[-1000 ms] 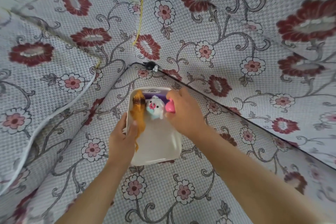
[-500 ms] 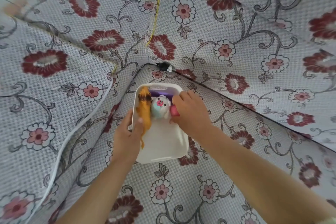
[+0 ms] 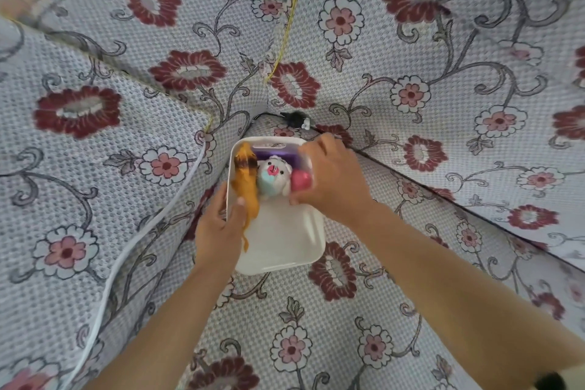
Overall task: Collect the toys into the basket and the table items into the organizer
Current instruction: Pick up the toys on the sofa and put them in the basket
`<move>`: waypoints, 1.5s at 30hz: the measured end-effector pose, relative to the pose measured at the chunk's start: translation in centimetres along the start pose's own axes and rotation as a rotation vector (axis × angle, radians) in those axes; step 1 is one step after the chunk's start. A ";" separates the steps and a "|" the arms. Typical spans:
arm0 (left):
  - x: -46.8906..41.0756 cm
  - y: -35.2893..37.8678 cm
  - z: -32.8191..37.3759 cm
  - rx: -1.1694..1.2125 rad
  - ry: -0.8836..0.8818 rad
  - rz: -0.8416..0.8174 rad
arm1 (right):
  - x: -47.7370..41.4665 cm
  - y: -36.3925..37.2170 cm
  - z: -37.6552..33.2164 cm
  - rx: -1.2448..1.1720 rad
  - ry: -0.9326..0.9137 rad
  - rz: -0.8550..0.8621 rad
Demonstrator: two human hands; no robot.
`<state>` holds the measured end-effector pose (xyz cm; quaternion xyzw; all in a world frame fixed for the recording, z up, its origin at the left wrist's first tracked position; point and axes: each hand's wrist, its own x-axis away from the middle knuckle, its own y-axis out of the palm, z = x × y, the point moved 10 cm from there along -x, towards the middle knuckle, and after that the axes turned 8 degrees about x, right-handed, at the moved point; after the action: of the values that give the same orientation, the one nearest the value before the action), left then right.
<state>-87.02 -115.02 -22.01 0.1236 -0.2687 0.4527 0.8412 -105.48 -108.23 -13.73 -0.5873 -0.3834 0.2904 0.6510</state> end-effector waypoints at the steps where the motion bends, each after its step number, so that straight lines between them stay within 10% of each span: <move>1: -0.2 -0.3 0.0 -0.015 0.000 0.014 | -0.2 -0.4 0.3 -0.047 0.000 0.008; 28: -8.1 -0.9 -2.2 -0.074 0.103 -0.001 | -13.7 13.8 8.2 0.170 0.197 -0.248; 38: -5.1 -0.7 0.6 -0.041 0.122 0.031 | -4.2 0.5 8.5 -0.652 0.264 0.201; 45: 0.8 -1.2 3.4 0.022 0.137 0.082 | 2.7 -5.8 -0.2 -0.537 -0.080 -0.084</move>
<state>-86.84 -116.64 -18.66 0.0903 -0.2105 0.4971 0.8369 -104.30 -106.86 -7.59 -0.7104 -0.4960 0.1741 0.4680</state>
